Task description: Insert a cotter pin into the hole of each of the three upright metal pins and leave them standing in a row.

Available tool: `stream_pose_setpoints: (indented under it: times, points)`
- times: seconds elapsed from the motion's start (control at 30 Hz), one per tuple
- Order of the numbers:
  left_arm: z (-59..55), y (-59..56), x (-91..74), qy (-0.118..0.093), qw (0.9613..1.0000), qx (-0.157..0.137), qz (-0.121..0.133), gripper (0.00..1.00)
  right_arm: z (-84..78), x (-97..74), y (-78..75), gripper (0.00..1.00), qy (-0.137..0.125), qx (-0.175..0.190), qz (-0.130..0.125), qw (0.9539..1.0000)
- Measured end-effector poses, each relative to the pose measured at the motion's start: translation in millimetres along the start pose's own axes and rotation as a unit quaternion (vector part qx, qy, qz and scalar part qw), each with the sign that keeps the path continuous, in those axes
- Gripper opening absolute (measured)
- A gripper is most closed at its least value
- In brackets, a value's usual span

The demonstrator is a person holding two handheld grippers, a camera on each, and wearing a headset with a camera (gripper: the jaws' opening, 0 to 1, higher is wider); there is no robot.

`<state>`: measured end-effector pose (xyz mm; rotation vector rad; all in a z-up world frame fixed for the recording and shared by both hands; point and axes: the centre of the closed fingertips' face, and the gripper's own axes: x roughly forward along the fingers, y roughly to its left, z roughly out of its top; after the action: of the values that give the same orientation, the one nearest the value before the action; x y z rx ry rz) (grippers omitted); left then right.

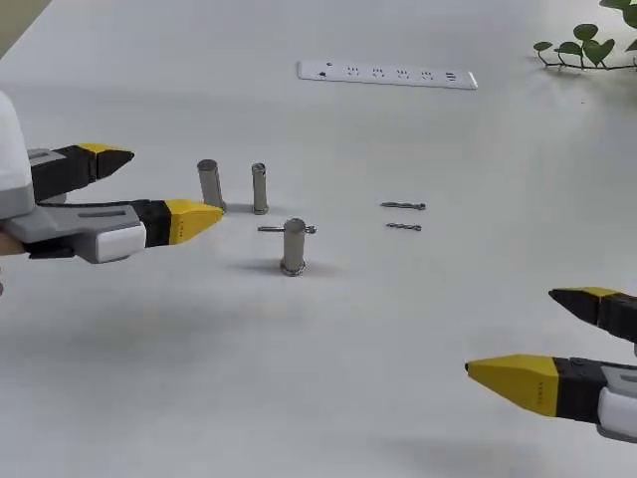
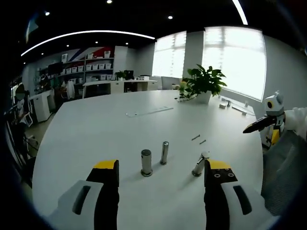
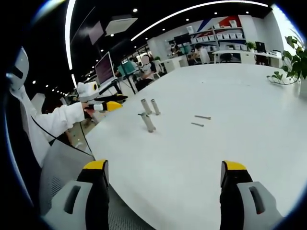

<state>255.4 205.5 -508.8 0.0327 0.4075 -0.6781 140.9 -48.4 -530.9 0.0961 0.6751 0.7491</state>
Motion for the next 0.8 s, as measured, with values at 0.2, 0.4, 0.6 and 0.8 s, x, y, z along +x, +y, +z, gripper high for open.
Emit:
stream_pose_setpoints:
  times: [0.2,0.4,0.6,0.8]
  points:
    - [-2.7,4.9,12.5,0.009,0.9999,0.005,0.0,0.64,-0.4,-0.7,-1.0,0.95,0.0,0.0,-0.005,1.0]
    - [-6.8,2.6,24.9,0.019,0.9997,0.016,0.0,0.54,-4.1,-1.8,-2.0,0.94,0.004,0.004,-0.01,0.9999]
    - [-8.1,10.3,34.4,0.014,0.9999,0.004,0.009,0.43,-4.8,-3.3,-4.3,0.94,0.003,0.006,-0.017,0.9998]
    - [-10.6,21.5,45.0,0.011,0.9998,-0.004,0.015,0.33,-6.0,-4.0,-4.5,0.92,0.008,0.006,-0.02,0.9997]
